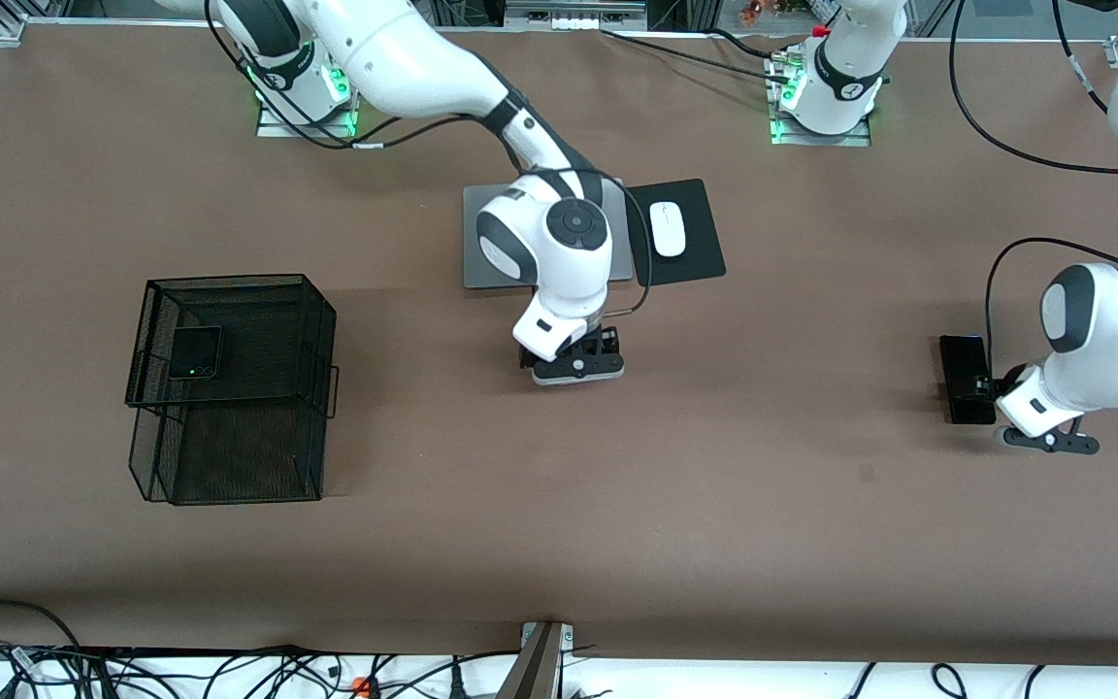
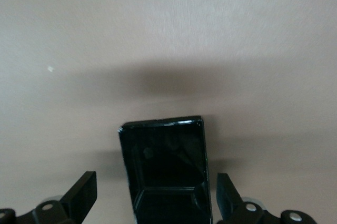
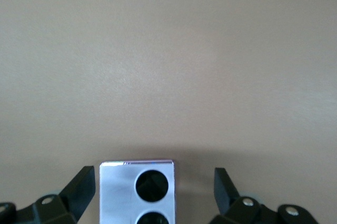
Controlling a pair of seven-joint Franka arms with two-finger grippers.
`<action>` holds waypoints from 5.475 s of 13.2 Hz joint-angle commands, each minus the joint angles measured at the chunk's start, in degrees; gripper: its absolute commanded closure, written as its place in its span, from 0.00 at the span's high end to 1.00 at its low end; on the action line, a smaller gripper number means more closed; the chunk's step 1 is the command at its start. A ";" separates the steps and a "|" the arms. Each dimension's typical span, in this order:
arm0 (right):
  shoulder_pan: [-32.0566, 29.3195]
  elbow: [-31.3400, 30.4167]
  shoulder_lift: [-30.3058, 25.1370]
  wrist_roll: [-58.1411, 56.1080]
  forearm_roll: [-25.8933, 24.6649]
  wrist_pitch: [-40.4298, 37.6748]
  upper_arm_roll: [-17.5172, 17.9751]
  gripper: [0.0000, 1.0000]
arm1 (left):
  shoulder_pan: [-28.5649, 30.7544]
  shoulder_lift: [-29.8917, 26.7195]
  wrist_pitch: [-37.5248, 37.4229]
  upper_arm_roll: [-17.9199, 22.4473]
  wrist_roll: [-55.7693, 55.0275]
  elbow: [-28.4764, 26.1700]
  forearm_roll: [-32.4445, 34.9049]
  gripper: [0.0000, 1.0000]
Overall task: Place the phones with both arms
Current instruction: 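Grasp the white phone with the right gripper, the slab with the left gripper, then carry the white phone into the organizer while the left gripper moves the slab, then release the white phone while the left gripper sets down the slab and withdraws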
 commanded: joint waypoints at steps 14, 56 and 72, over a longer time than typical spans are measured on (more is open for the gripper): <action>-1.66 -1.78 1.33 -8.87 -0.43 1.80 4.36 1.00 | 2.57 1.13 1.79 -1.15 0.70 -3.84 -0.39 0.74; -12.38 -15.75 -29.87 -44.46 19.60 -31.51 -20.56 0.00 | -41.79 11.93 -1.41 -14.69 -55.54 21.65 -22.54 0.28; -21.96 -14.97 -8.78 -56.09 36.82 -8.57 -28.25 0.00 | -41.39 1.69 -12.12 -4.93 -50.32 21.48 -22.02 1.00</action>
